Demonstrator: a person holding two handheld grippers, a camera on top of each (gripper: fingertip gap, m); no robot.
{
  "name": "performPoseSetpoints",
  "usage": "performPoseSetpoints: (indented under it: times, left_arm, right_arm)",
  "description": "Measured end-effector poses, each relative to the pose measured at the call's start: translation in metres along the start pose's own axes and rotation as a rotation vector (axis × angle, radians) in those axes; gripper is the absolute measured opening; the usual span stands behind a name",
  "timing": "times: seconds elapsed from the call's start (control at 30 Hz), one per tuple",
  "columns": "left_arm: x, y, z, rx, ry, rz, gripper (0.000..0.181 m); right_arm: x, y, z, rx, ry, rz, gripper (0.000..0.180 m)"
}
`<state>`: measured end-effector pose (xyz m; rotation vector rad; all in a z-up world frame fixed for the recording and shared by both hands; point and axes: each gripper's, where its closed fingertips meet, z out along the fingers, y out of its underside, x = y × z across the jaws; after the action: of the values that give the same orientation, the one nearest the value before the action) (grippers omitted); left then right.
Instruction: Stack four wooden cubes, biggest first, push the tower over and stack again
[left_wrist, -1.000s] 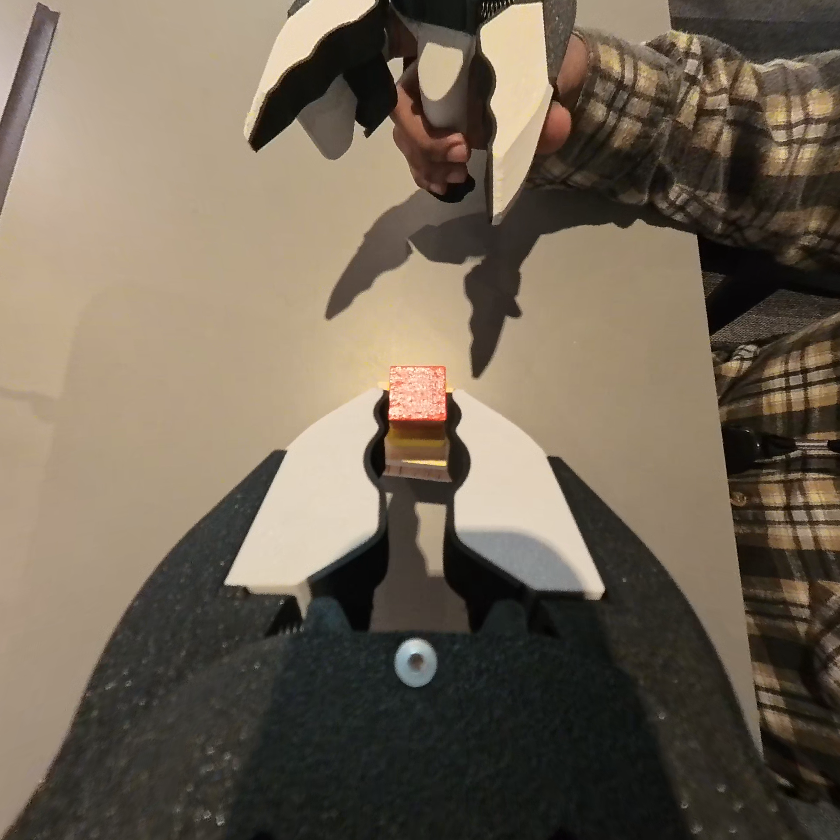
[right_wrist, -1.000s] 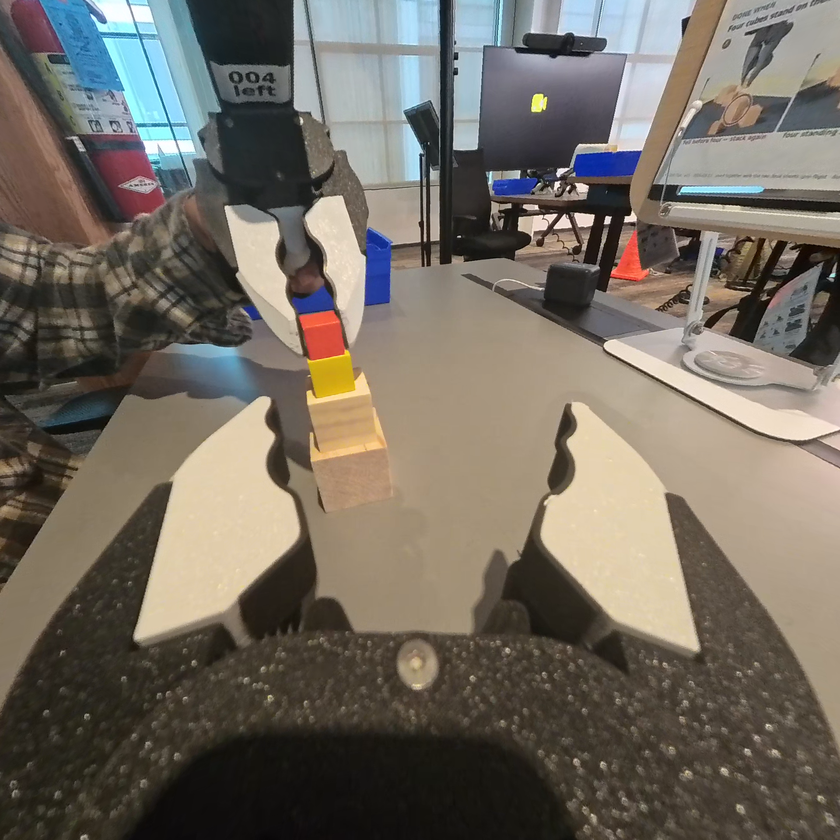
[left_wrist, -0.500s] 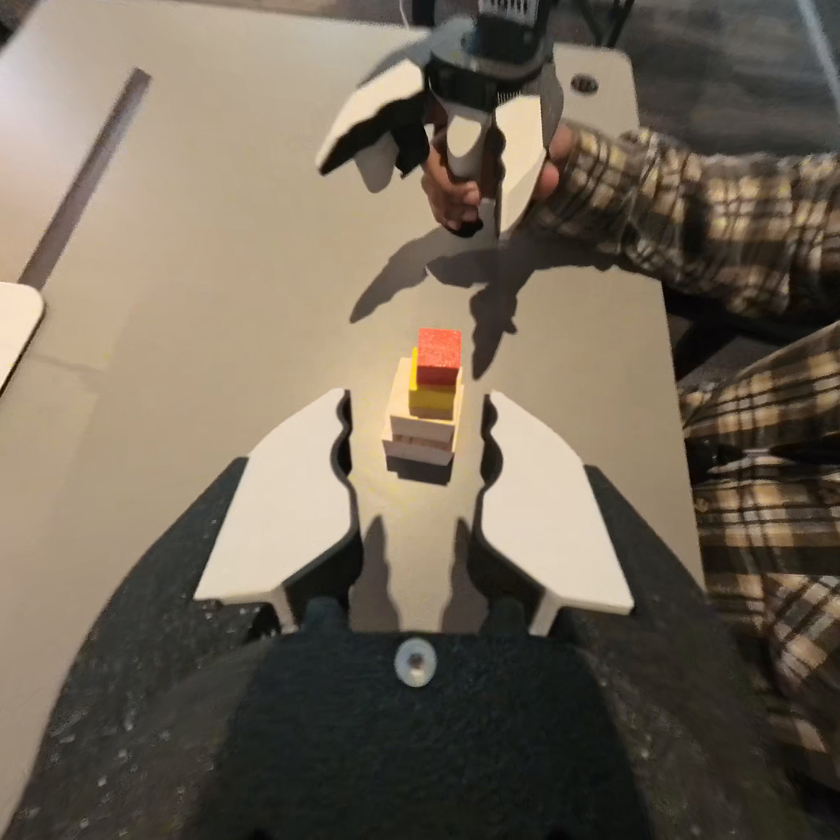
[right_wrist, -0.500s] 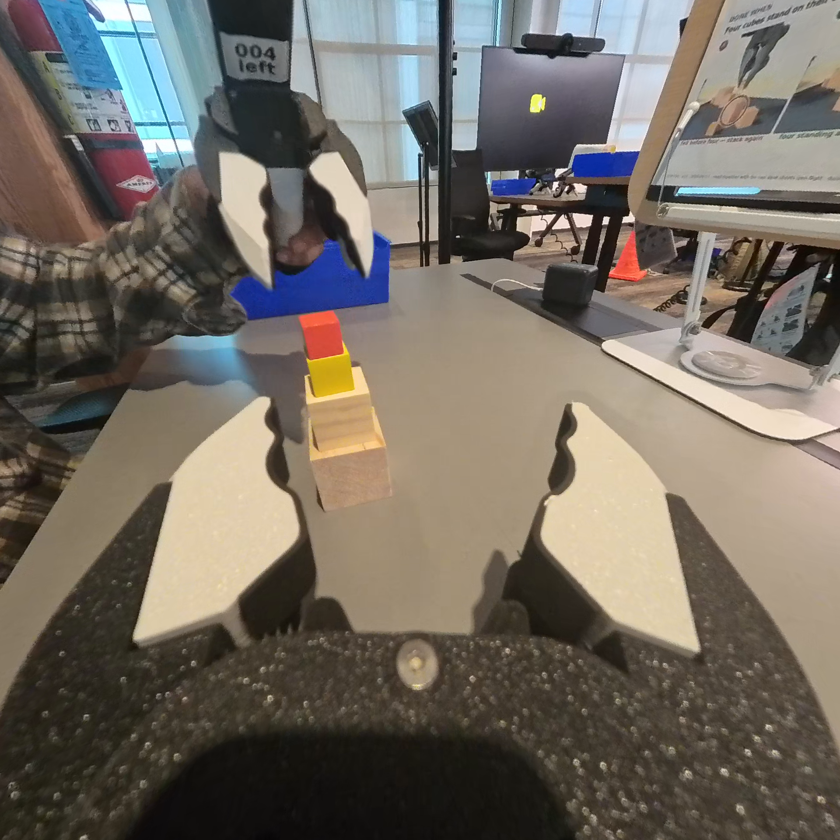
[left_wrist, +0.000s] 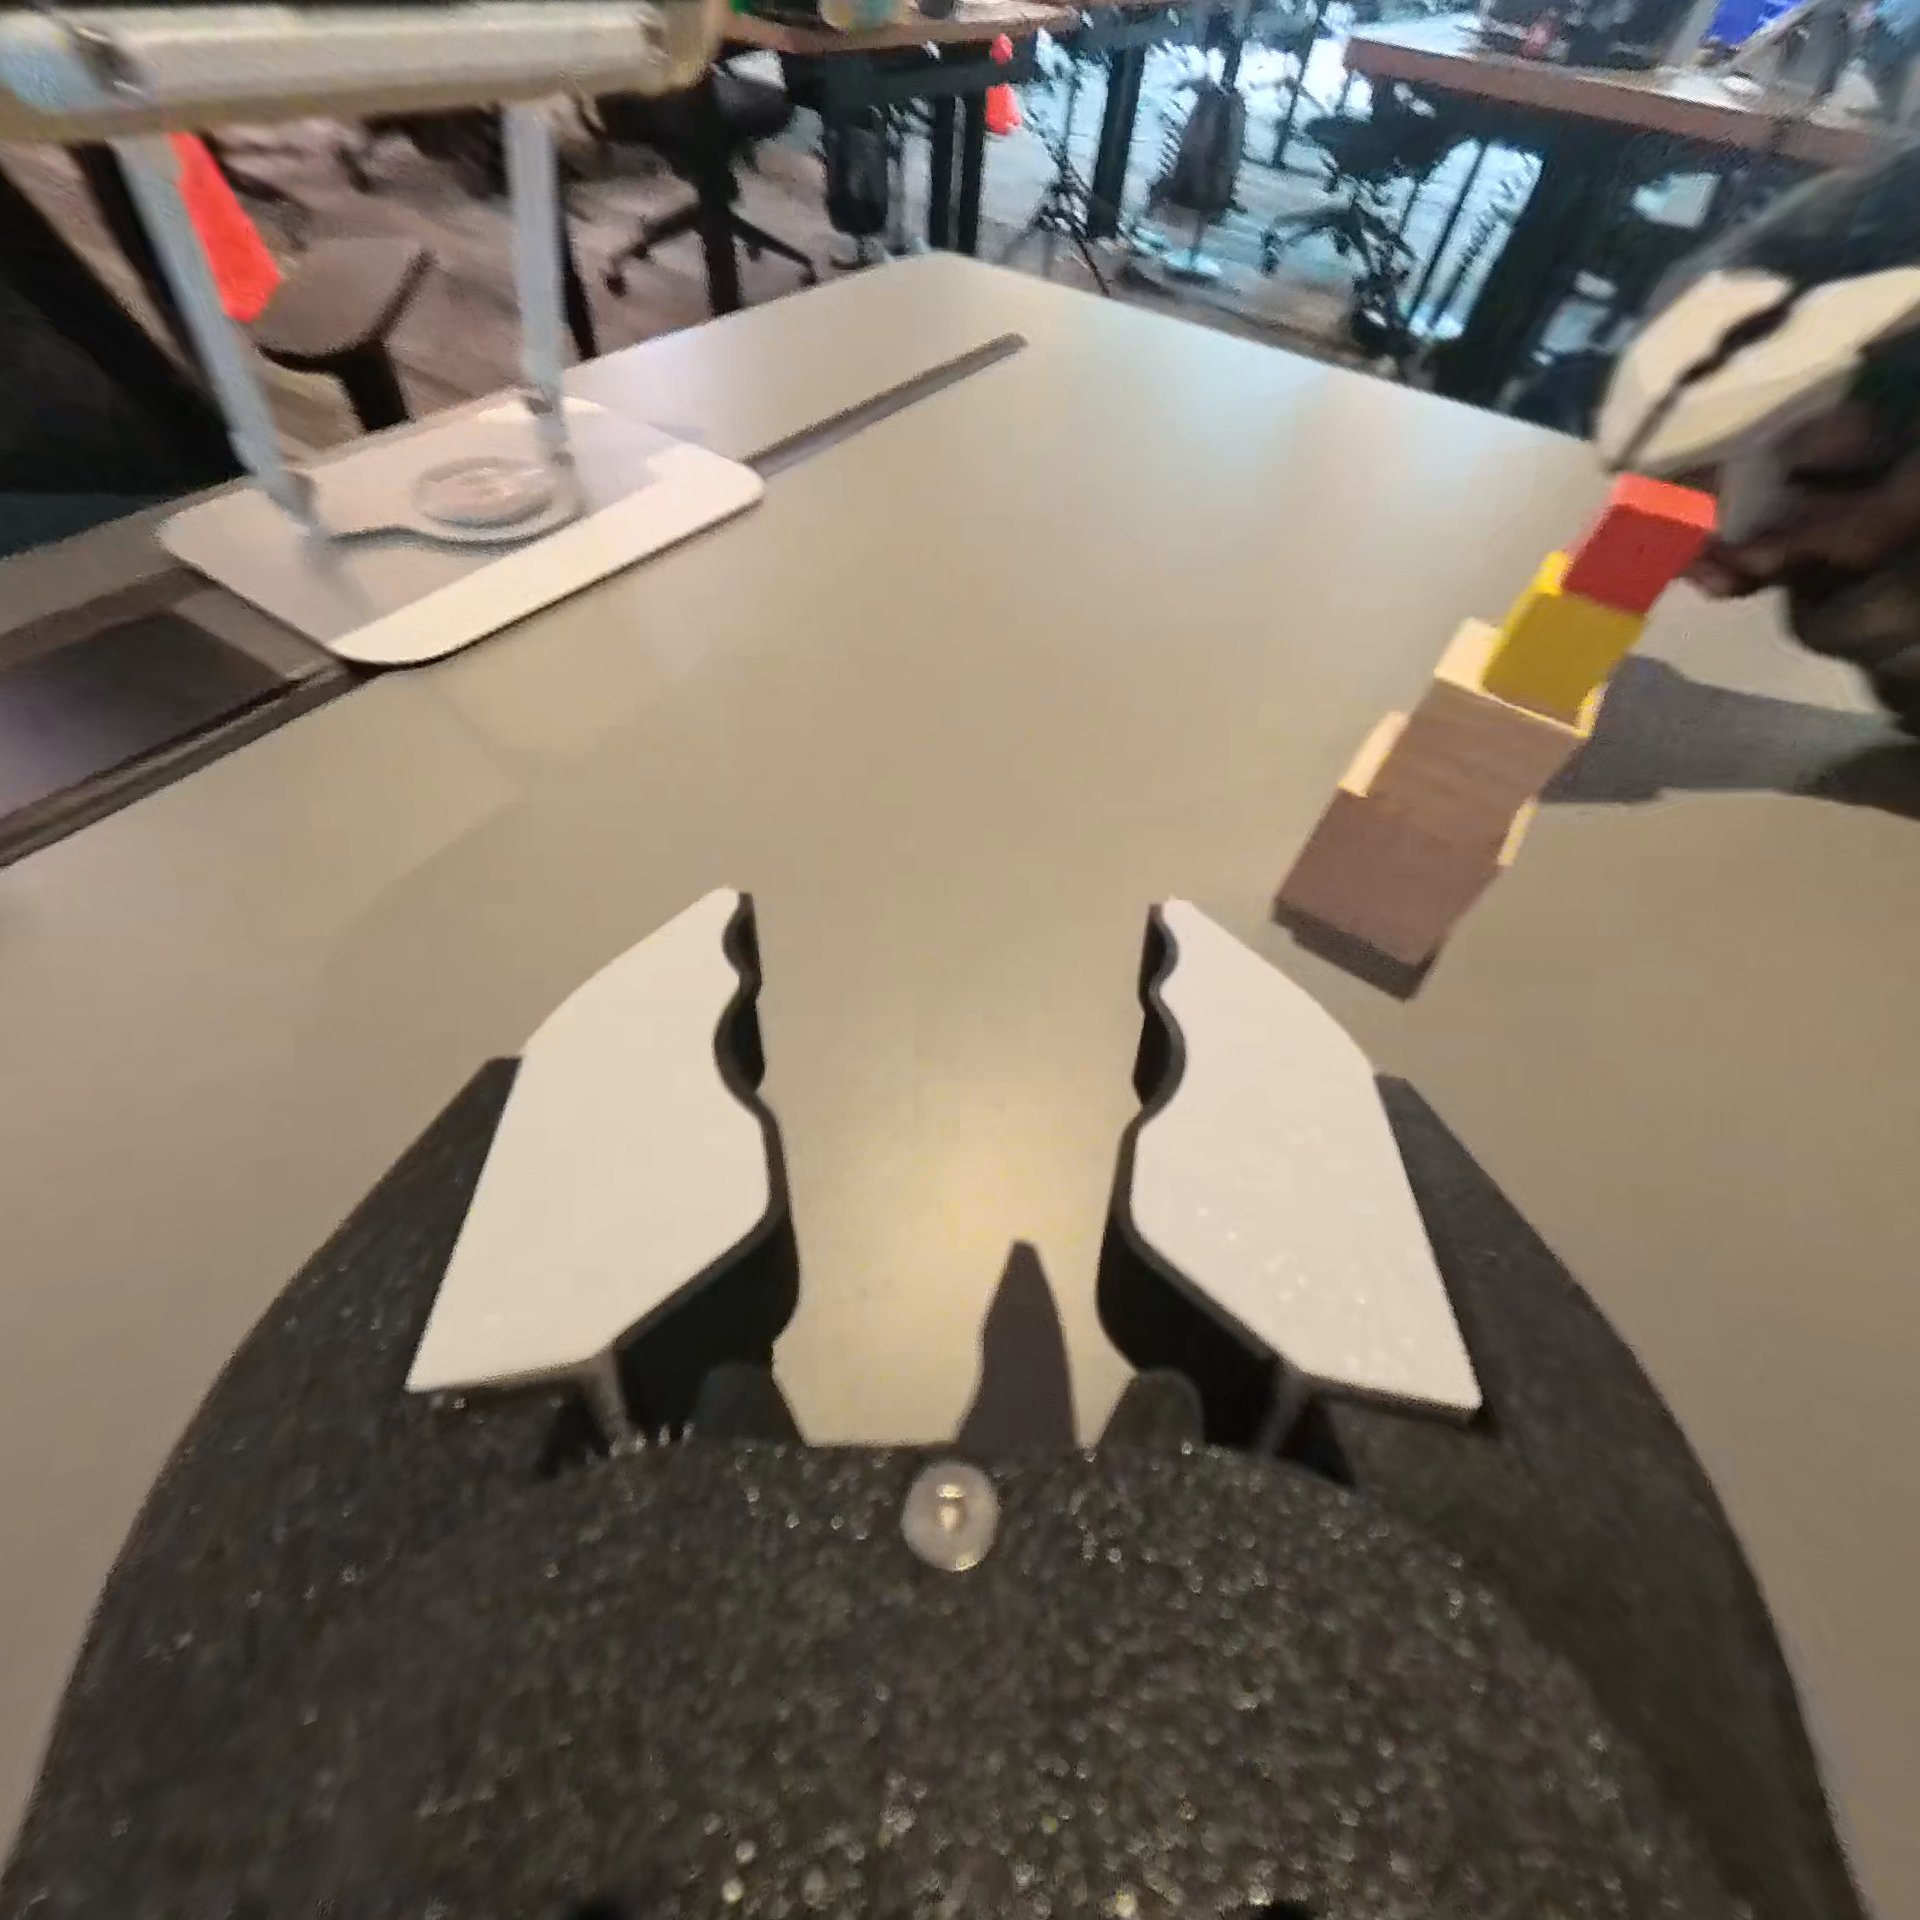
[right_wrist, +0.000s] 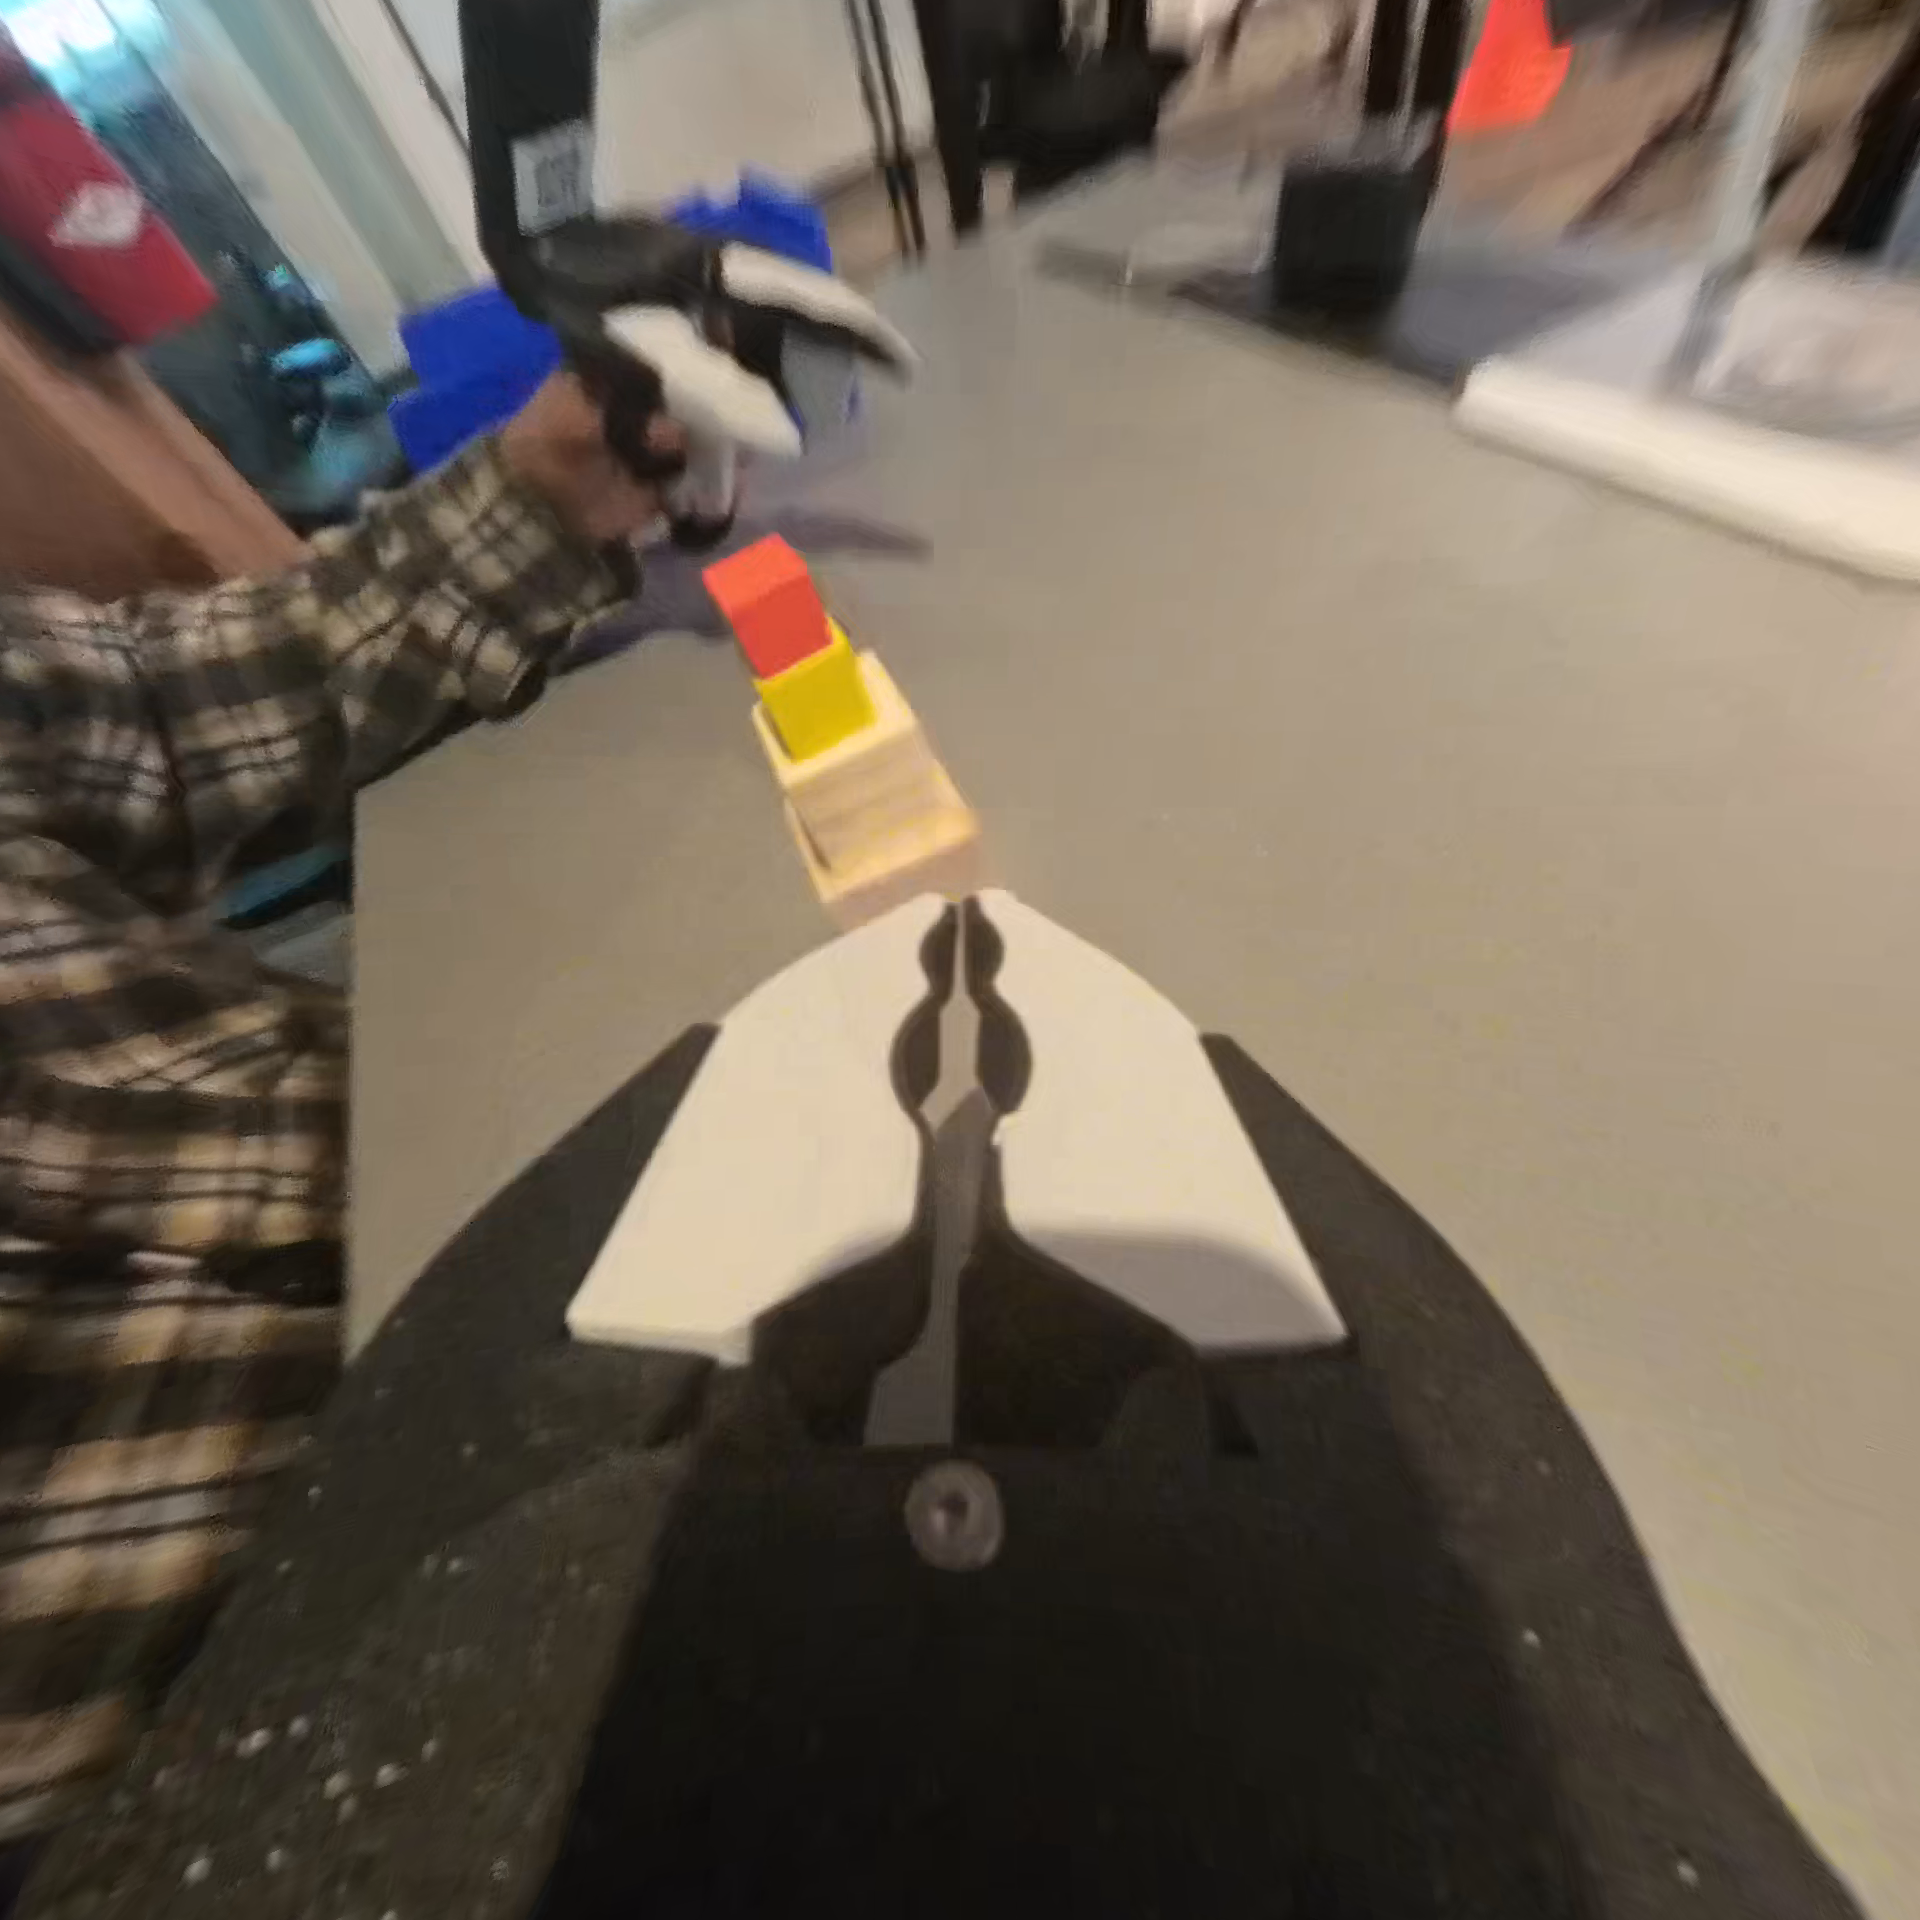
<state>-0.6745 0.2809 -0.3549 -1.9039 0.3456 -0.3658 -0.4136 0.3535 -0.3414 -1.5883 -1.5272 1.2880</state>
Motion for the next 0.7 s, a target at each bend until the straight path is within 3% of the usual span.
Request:
performPoseSetpoints:
  times: [0.17, 0.27, 0.47, 0.7]
  left_arm:
    - [-0.020, -0.004, -0.015, 0.060, -0.106, -0.040, 0.066]
    - [-0.026, -0.011, -0.025, 0.092, -0.163, -0.041, 0.065]
    - [-0.032, -0.021, -0.040, 0.144, -0.211, -0.053, 0.064]
    - [-0.036, -0.020, -0.043, 0.156, -0.212, -0.084, 0.062]
  right_arm:
    - [0.002, 0.019, -0.004, -0.231, 0.191, 0.346, 0.000]
    - [-0.008, 0.017, 0.006, -0.284, 0.199, 0.457, 0.000]
    - [-0.012, 0.014, 0.047, -0.324, 0.203, 0.502, 0.000]
    - [-0.030, 0.001, 0.099, -0.259, 0.067, 0.537, 0.000]
